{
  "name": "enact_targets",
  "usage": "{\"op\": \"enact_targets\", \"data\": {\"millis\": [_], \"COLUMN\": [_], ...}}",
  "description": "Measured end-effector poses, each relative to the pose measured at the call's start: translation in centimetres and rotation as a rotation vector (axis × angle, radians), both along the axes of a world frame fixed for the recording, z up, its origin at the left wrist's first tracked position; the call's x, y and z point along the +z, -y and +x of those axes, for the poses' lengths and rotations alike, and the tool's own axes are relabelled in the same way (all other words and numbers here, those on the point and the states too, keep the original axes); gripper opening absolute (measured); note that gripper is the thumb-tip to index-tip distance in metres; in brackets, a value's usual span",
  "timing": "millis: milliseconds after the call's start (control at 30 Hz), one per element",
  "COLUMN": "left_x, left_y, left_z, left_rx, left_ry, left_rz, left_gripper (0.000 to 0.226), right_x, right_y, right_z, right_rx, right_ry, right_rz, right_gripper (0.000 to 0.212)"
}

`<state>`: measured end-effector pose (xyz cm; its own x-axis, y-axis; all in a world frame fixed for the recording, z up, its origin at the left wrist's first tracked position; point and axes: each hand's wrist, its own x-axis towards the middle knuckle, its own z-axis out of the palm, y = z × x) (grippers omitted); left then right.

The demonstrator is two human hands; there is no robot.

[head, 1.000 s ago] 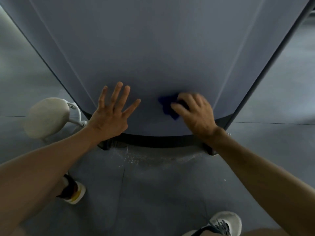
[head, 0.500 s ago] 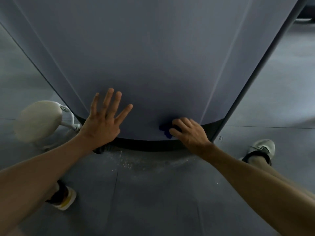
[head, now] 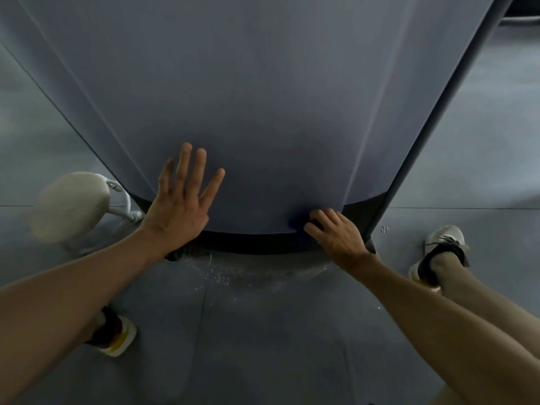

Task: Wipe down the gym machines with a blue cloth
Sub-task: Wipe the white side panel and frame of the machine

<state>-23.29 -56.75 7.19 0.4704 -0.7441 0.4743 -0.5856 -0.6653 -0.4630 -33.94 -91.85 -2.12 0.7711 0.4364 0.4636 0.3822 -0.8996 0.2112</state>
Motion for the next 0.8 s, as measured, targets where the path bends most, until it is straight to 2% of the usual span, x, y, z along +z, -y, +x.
{"op": "enact_targets", "data": {"millis": [33, 100, 200, 300, 400, 500, 533, 600, 633, 700, 800], "left_x": [-0.2, -0.3, -0.4, -1.0, -1.5, -1.7, -1.6, -1.5, -1.5, -1.5, -1.7], "left_y": [0.2, 0.4, 0.5, 0.9, 1.5, 1.4, 1.4, 1.5, 1.5, 1.5, 1.6], "left_z": [-0.2, -0.4, -0.6, -0.6, -0.7, -0.3, -0.2, -0.2, -0.3, -0.3, -0.3], "left_rx": [-0.002, 0.005, 0.017, 0.03, 0.022, -0.002, -0.005, -0.003, -0.004, -0.006, -0.009], "left_ry": [-0.013, -0.033, -0.076, -0.065, -0.05, -0.038, -0.031, -0.021, -0.03, -0.038, -0.053], "left_rz": [-0.013, -0.033, -0.053, -0.084, -0.128, -0.117, -0.11, -0.095, -0.08, -0.056, -0.032], "left_gripper": [0.081, 0.08, 0.078, 0.077, 0.073, 0.073, 0.073, 0.075, 0.076, 0.079, 0.086], "right_x": [0.0, 2.7, 10.9, 16.3, 14.2, 7.4, 4.9, 1.5, 0.8, 2.0, 6.6], "right_y": [0.0, -0.6, -0.6, 0.9, 1.1, 0.8, 1.0, 1.1, 1.2, 1.5, 2.7], "right_z": [0.0, 0.8, 2.2, 3.4, 2.9, 1.2, 0.5, -0.8, -1.2, -1.1, -0.8], "right_rx": [0.003, 0.03, 0.031, -0.082, -0.164, -0.157, -0.179, -0.156, -0.146, -0.182, -0.228], "right_ry": [0.002, 0.071, 0.462, 0.708, 0.555, 0.284, 0.17, 0.012, -0.063, -0.094, 0.087], "right_rz": [0.042, 0.088, 0.081, 0.058, 0.094, 0.173, 0.215, 0.11, 0.116, 0.131, 0.199], "right_gripper": [0.078, 0.065, 0.028, 0.013, 0.01, 0.018, 0.03, 0.065, 0.075, 0.075, 0.05]}}
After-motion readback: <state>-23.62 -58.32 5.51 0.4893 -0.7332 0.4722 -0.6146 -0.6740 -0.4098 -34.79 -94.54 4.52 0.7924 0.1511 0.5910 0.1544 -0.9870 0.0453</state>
